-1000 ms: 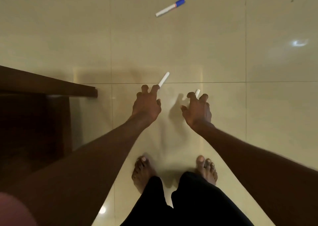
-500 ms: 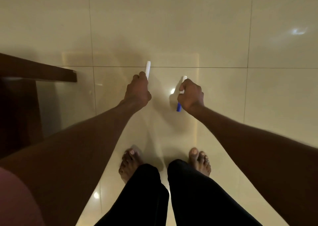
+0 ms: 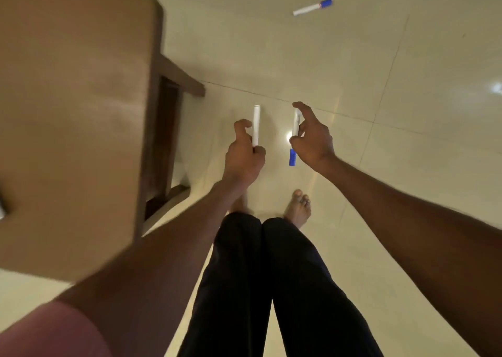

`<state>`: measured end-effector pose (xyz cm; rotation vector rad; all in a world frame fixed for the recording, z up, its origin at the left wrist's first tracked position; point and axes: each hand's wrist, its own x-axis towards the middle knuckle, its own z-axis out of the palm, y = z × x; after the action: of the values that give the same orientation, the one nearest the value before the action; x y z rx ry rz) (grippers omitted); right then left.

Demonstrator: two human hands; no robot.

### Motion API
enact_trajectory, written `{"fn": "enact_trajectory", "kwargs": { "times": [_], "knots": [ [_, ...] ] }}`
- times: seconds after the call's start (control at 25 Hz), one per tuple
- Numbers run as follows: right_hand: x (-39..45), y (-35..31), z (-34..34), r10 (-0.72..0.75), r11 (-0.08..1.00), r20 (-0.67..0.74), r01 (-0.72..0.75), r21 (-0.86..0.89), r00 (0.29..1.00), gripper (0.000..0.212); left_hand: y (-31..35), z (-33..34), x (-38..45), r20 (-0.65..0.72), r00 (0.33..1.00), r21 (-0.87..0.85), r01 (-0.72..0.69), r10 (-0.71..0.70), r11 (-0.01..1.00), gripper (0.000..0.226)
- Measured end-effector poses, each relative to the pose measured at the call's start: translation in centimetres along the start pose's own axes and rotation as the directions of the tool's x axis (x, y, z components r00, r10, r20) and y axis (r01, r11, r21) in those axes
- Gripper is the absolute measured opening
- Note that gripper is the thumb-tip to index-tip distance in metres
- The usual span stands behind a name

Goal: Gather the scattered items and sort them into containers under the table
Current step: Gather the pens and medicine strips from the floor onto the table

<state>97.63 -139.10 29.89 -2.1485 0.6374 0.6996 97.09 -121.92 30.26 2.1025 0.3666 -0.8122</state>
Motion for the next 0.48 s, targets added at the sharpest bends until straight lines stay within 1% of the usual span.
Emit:
{"fn": "enact_trajectory", "kwargs": {
  "times": [0.04, 0.08, 0.12, 0.24, 0.32, 0.4, 0.48],
  "knots": [
    [-1.3, -1.6, -0.9, -0.015, 1.000, -0.020, 0.016, 0.015, 1.000, 0.079, 1.0, -1.0, -1.8, -0.060, 0.998, 0.009, -0.010, 0.010, 1.000, 0.045],
    [-3.2, -4.1, -1.5, -0.067, 0.998, -0.033, 0.068, 0.020, 0.997, 0.078, 1.7, -3.0, -4.2, -0.136, 0.991, 0.010, -0.016, 0.017, 1.000, 0.041],
    [-5.0, -6.2, -1.8, -0.108, 0.994, -0.041, 0.109, 0.028, 0.993, 0.077, 2.1, -4.7, -6.4, -0.183, 0.983, 0.003, -0.020, 0.020, 1.000, 0.038],
    [-8.7, -10.8, -0.5, -0.204, 0.975, -0.093, 0.211, 0.066, 0.975, 0.068, 2.1, -9.2, -11.7, -0.236, 0.971, 0.003, -0.036, 0.035, 0.999, 0.035],
    [-11.5, -13.4, 1.7, -0.279, 0.957, -0.056, 0.282, 0.061, 0.959, 0.057, 0.3, -12.4, -15.2, -0.322, 0.947, -0.018, 0.000, -0.006, 1.000, 0.034],
    [-14.1, -15.8, 4.3, -0.352, 0.934, -0.009, 0.352, 0.062, 0.936, 0.047, -2.6, -15.5, -18.0, -0.439, 0.896, -0.055, 0.055, -0.074, 0.997, 0.031],
    [-16.1, -17.5, 7.0, -0.395, 0.917, 0.031, 0.393, 0.068, 0.918, 0.038, -5.4, -18.2, -19.7, -0.509, 0.844, -0.111, 0.133, -0.171, 0.985, 0.026]
  ]
}}
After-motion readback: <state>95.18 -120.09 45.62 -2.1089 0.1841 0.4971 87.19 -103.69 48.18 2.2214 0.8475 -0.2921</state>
